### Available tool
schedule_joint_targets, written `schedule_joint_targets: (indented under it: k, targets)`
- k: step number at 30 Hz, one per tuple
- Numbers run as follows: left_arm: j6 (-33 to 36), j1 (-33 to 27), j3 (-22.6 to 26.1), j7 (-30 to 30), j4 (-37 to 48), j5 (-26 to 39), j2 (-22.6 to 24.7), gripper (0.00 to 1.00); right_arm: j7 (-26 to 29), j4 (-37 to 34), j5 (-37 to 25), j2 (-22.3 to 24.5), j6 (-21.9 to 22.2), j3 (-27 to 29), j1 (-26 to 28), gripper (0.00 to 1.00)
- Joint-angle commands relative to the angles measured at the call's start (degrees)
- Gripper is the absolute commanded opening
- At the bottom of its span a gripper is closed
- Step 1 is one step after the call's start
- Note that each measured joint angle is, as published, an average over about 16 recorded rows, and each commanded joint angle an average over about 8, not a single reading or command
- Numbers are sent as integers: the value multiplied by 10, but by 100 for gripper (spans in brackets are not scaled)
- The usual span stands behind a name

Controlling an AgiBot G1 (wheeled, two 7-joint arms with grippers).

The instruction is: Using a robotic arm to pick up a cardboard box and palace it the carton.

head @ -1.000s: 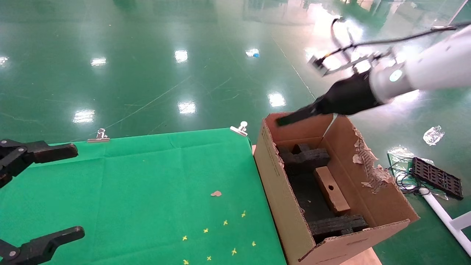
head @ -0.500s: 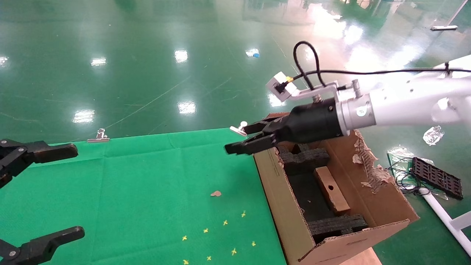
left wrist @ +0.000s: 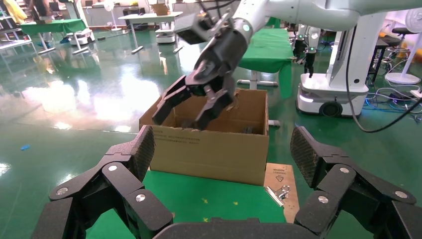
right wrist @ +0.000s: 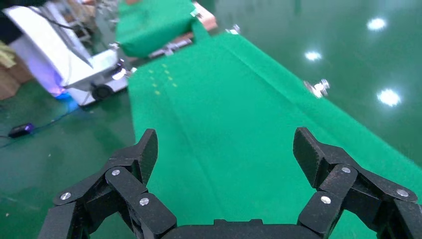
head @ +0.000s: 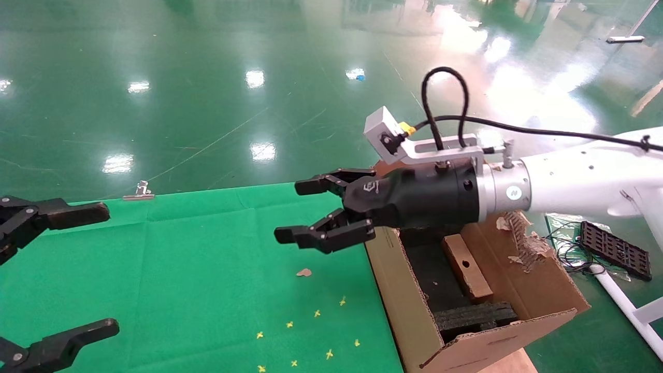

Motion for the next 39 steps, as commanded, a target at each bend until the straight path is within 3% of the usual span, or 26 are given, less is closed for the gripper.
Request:
schedule_joint_targets:
  k: [1, 21, 39]
  targets:
    - [0, 0, 0, 0, 0, 0, 0, 100, -10, 23, 9, 5, -2, 25, -21, 100]
    - [0, 0, 1, 0, 0, 0, 0, 100, -102, 236, 91, 55, -24, 255, -218, 100]
    - [0, 0, 1, 0, 0, -1, 0, 100, -101, 234, 91, 55, -24, 254, -217, 100]
